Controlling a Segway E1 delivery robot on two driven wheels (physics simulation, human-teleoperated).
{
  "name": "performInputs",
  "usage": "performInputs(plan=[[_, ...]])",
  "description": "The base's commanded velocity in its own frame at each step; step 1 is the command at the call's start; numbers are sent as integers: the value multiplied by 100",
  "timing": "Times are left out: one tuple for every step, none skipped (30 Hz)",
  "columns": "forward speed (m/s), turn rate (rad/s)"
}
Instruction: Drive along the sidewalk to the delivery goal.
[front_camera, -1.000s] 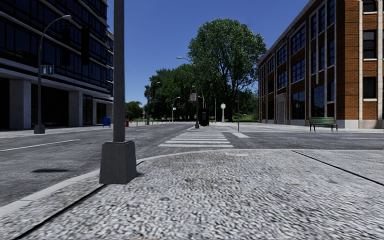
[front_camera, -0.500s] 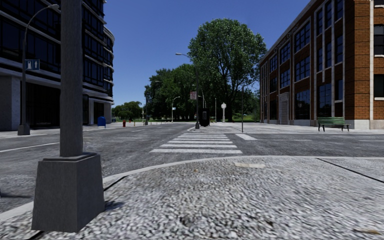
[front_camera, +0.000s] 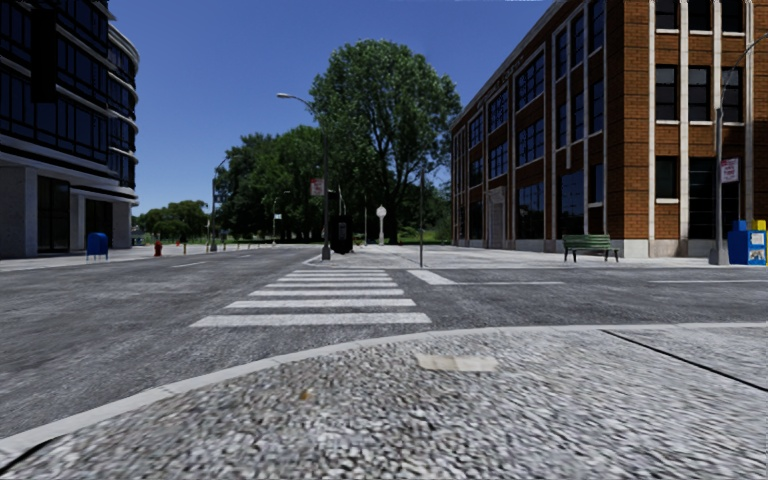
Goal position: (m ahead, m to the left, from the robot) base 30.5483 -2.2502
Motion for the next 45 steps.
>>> performInputs(plan=[[200,0],[200,0],[200,0],[200,0],[200,0],[200,0],[200,0],[200,0],[200,11],[200,29],[200,29],[200,43],[200,49],[200,52],[200,52],[200,53],[200,53],[200,53],[200,53],[200,52],[200,47],[200,33],[200,33],[200,0],[200,0],[200,0],[200,0],[200,0],[200,0],[200,0],[200,0],[200,0],[200,0],[200,0],[200,0],[200,0],[200,0],[200,0],[200,0],[200,0],[200,0],[200,0],[200,0],[200,0],[200,0]])
